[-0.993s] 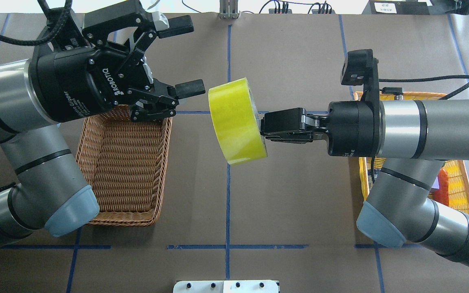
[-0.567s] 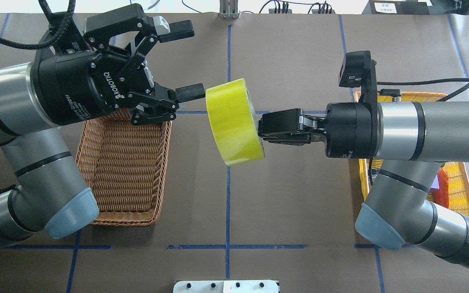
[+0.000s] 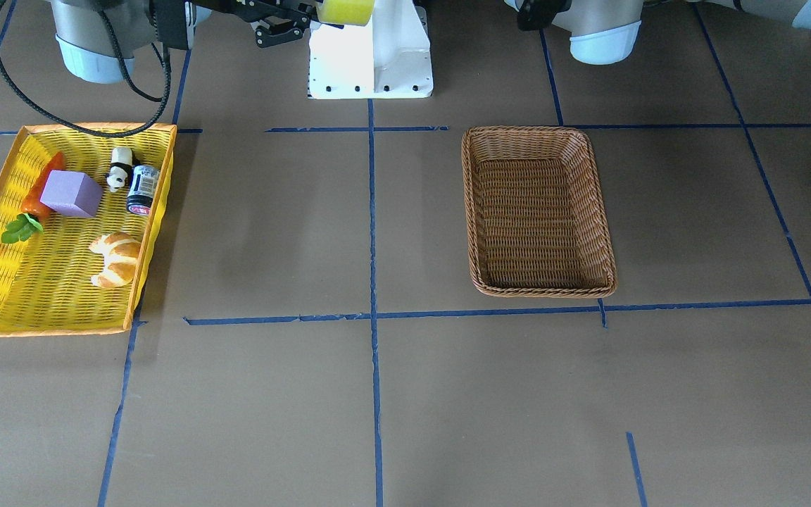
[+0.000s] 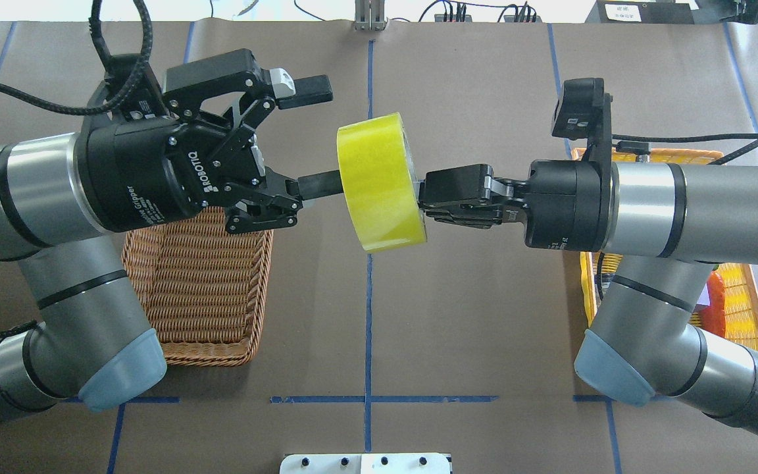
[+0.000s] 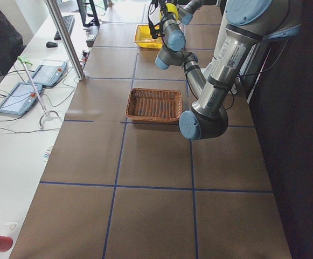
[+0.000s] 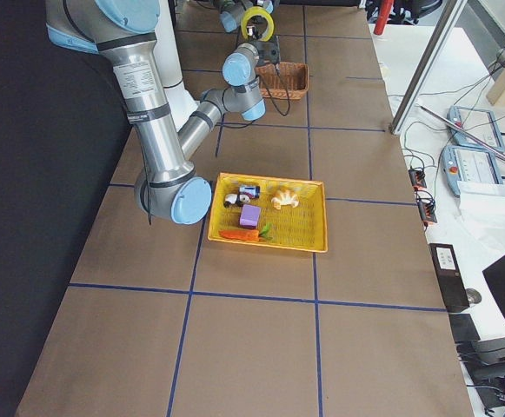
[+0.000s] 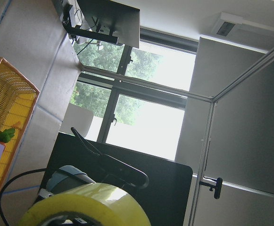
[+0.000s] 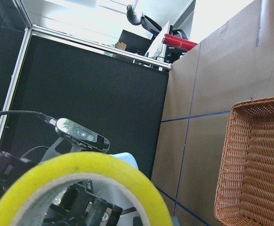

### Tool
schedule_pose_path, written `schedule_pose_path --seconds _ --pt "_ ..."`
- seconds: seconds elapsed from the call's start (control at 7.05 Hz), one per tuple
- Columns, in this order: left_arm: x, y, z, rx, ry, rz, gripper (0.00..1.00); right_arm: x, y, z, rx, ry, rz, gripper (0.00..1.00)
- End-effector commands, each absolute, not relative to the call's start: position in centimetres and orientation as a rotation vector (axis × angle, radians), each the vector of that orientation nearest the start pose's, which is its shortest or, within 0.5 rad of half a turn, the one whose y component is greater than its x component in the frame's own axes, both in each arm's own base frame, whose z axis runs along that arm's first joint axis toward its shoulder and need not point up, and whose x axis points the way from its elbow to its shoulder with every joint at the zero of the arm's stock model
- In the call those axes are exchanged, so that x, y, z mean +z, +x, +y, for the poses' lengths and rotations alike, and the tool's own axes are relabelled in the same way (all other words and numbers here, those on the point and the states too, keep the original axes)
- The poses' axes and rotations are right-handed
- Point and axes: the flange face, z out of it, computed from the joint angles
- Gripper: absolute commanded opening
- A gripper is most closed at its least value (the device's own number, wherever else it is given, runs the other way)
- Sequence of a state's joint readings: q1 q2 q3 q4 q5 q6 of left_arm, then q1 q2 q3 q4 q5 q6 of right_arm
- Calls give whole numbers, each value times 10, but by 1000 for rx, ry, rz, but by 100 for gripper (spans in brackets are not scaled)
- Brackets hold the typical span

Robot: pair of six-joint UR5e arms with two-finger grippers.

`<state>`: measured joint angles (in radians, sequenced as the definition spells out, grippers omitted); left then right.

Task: Move tape to another basket

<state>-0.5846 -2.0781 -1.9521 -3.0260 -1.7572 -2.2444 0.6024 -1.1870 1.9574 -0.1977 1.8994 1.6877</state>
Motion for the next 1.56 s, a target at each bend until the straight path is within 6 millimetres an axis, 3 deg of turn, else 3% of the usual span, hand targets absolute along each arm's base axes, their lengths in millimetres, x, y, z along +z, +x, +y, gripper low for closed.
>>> schedule_pose_path --seconds 0.0,0.57,0.71,0.85,0.99,1.13,1.28,1.42 --pt "83 321 -333 -402 -279 2369 100 149 -329 -347 88 321 -2086 0" --pt "74 318 -338 -489 -316 2413 97 143 -347 -332 147 315 -2115 0" --pt "75 319 -338 -491 -316 2411 58 143 -350 -330 151 311 -2115 0" --pt "75 320 -338 -489 -318 2411 28 143 -351 -329 148 309 -2116 0" --pt "75 319 -337 -483 -313 2417 5 143 -353 -327 145 301 -2119 0" --pt "75 319 -338 -481 -309 2419 0 142 -354 -326 142 298 -2122 1" --pt "75 320 -338 -482 -309 2418 0 141 -354 -326 140 298 -2125 18" --pt "75 320 -338 -482 -309 2417 0 141 -354 -326 139 299 -2126 54"
